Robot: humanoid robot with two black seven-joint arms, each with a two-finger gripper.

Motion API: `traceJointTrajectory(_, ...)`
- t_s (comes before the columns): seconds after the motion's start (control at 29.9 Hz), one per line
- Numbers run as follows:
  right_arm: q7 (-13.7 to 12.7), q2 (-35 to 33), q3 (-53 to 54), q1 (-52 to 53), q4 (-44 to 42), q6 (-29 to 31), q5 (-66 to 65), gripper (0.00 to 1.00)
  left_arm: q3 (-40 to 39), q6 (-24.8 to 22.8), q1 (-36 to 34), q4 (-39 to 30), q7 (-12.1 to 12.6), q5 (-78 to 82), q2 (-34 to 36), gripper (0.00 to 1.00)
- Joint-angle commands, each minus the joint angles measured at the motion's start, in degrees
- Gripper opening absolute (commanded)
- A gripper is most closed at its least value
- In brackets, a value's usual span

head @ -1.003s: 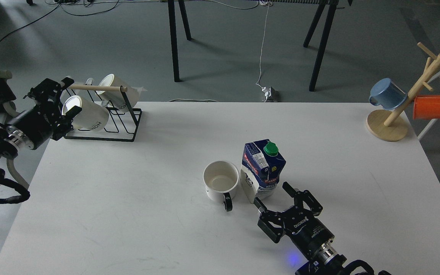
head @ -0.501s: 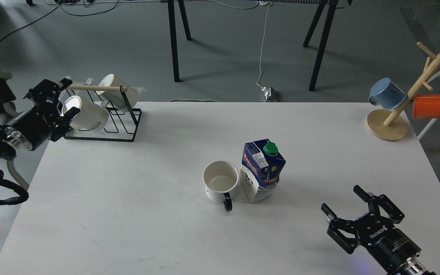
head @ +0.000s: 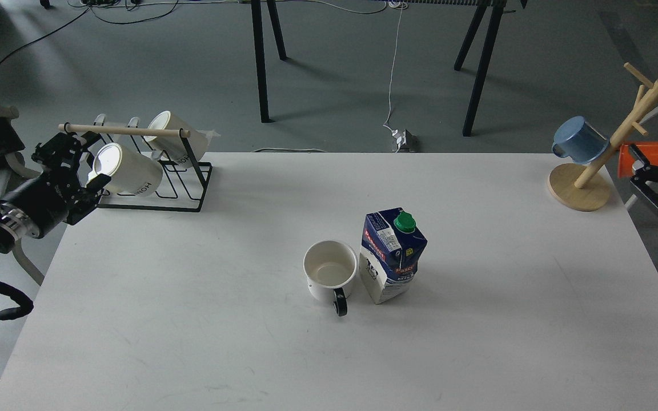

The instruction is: Place cup and milk with both arms

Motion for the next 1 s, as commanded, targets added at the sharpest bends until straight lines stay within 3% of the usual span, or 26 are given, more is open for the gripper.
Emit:
traceJointTrajectory(0.0,0.0,0.2,-1.2,1.1,-1.4,0.0,-0.1,0.99,-0.1,0.0,0.2,-0.5,0.0,-0.1,1.4,0.99)
traceJointTrajectory(0.5,-0.9,2.2,-1.0,-0.3,-5.2,0.0,-0.4,0.99,-5.1,0.0,1.2,-0.6,0.0,-0.7,3.7,0.99)
traceJointTrajectory(0.97,-0.7,2.2,-0.1,-2.6,-6.2,0.0,-0.4,0.99,-5.1,0.0,1.3,-0.5,0.0,-0.8,3.6,0.99)
